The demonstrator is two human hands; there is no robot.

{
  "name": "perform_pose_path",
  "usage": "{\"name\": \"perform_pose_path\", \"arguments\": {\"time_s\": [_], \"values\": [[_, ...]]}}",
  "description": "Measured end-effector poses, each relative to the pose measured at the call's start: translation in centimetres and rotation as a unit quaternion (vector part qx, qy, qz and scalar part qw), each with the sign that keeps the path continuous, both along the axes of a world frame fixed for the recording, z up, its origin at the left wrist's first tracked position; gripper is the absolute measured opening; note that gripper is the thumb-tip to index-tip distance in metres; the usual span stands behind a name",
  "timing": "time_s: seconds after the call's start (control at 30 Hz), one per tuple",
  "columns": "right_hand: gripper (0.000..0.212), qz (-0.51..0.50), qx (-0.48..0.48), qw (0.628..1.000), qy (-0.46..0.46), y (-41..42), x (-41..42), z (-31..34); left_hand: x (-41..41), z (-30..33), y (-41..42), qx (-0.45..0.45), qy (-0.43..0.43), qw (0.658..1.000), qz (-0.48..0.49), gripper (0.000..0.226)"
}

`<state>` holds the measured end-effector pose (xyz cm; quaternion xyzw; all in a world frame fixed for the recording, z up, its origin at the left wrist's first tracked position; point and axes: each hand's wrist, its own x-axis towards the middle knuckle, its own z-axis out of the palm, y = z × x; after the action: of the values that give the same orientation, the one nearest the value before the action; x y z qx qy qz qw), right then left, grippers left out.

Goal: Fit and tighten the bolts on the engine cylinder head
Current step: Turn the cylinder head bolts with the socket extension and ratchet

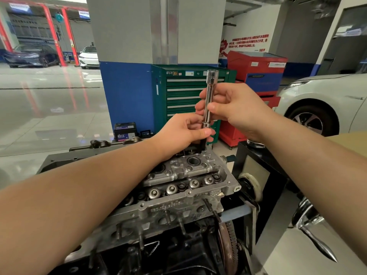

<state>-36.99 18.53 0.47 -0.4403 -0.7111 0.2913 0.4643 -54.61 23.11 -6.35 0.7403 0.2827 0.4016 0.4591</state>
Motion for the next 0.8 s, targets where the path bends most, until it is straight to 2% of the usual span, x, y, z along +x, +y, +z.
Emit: {"name": "perform_pose_path", "arguments": {"time_s": [0.1, 0.17, 0.27, 0.33, 0.43, 0.47, 0.57, 0.7, 0.8], "values": [[0.021, -0.053, 0.019, 0.998, 0.011, -0.4, -0.5, -0.4, 0.1, -0.1, 0.0, -0.005, 0.003, 1.0, 0.02, 0.028], [0.013, -0.117, 0.052, 0.992, -0.017, -0.5, -0.9, -0.5, 0.1, 0.0, 0.0, 0.028, 0.03, 0.997, 0.06, 0.034], [0.022, -0.181, 0.083, 0.978, -0.056, -0.6, -1.5, -0.3, 0.2, 0.0, 0.1, 0.097, 0.077, 0.988, 0.089, 0.045], [0.023, -0.192, 0.093, 0.972, -0.094, -0.6, -1.8, -0.1, 0.3, 0.1, 0.0, 0.124, 0.09, 0.981, 0.119, 0.04], [0.015, -0.138, 0.076, 0.981, -0.113, -0.5, -1.4, 0.4, 0.2, 0.2, 0.2, 0.101, 0.084, 0.985, 0.108, 0.029], [0.013, -0.084, 0.051, 0.992, -0.077, -0.4, -1.0, 0.4, 0.1, 0.2, 0.1, 0.08, 0.075, 0.99, 0.087, 0.027], [0.034, 0.037, -0.035, 0.998, 0.036, -0.1, 0.1, 0.2, -0.1, 0.1, 0.0, 0.017, 0.037, 0.999, 0.02, 0.029], [0.033, 0.021, -0.027, 0.999, 0.018, 0.3, 0.6, -0.1, 0.1, -0.1, 0.0, -0.015, 0.015, 1.0, -0.019, 0.033], [0.025, -0.005, -0.003, 1.0, 0.012, 0.0, 0.1, -0.2, 0.2, 0.0, -0.2, 0.017, 0.025, 0.999, 0.017, 0.034]]}}
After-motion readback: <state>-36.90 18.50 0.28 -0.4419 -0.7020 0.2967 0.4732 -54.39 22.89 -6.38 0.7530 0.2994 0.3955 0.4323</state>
